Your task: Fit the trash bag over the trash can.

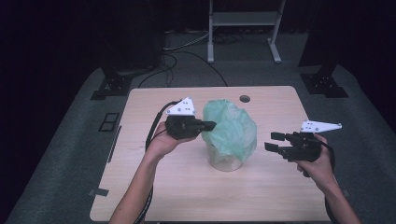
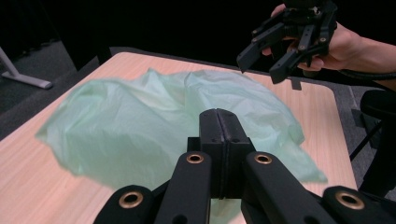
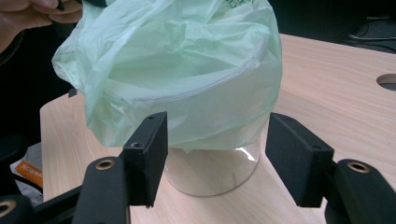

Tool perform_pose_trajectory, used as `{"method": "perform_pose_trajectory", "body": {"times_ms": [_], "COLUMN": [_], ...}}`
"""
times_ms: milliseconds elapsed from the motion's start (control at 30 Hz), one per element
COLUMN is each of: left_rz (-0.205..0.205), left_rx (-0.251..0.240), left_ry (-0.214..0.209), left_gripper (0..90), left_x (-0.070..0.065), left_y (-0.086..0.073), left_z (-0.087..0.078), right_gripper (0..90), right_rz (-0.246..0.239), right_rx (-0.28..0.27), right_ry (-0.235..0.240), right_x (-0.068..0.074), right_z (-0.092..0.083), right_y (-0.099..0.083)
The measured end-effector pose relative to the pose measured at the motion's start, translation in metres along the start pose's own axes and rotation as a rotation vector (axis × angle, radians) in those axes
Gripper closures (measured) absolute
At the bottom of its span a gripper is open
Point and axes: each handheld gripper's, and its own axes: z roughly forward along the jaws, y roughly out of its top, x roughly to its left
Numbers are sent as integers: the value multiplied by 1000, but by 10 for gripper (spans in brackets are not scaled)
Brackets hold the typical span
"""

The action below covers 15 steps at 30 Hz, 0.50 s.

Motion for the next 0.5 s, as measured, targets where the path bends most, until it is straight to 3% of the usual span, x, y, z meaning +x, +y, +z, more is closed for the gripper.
{"method": "perform_pose_trajectory", "body": {"times_ms": [500], "left_rz": [-93], "left_rx": [-40], "left_ry": [11], "left_gripper": [900], "left_x": [6], "left_y": [-48], "left_z": [-18], "right_gripper": [384], "right_rz": [-5], "right_rx": [11], "right_ry": [-3], "right_x": [1], "right_z": [4], "right_y": [6]}}
